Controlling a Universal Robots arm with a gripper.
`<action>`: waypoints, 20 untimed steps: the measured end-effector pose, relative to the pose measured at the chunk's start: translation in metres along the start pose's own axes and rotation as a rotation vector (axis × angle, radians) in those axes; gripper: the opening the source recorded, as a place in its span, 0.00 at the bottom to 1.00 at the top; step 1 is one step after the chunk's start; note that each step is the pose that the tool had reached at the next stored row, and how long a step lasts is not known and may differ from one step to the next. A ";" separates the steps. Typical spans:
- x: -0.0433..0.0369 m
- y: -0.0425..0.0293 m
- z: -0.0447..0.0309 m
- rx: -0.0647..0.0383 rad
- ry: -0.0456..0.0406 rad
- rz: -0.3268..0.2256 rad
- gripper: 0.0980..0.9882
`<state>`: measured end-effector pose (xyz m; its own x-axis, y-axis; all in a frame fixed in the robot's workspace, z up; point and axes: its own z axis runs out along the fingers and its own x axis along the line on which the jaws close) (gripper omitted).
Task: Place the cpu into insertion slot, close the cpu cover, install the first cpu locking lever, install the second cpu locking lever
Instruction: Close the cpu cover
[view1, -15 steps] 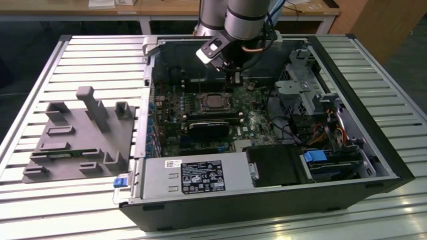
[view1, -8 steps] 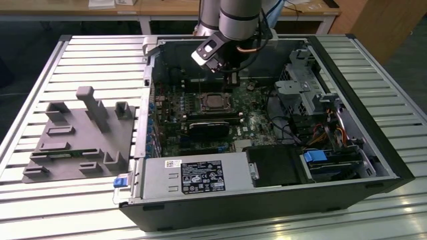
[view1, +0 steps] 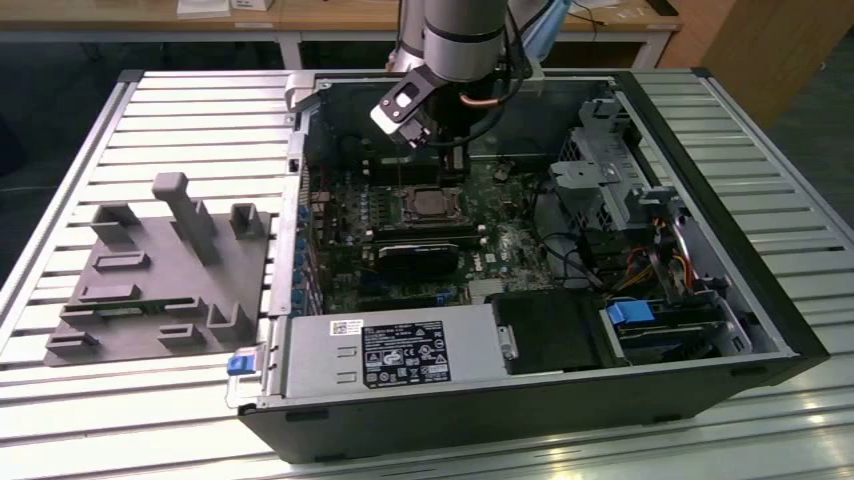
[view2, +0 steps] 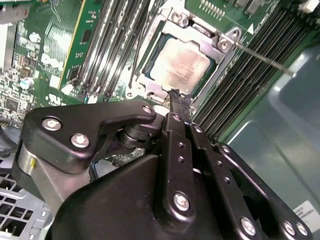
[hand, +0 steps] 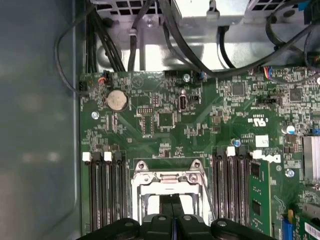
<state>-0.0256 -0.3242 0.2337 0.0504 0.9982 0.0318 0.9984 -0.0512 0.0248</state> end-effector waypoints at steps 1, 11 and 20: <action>-0.0001 -0.0012 0.0004 0.000 -0.0009 0.000 0.01; -0.0023 -0.0131 0.0046 0.000 -0.0019 -0.002 0.01; -0.0024 -0.0132 0.0046 0.002 -0.0067 -0.064 0.01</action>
<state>-0.0388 -0.3258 0.2287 -0.0133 0.9996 0.0236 0.9996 0.0127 0.0250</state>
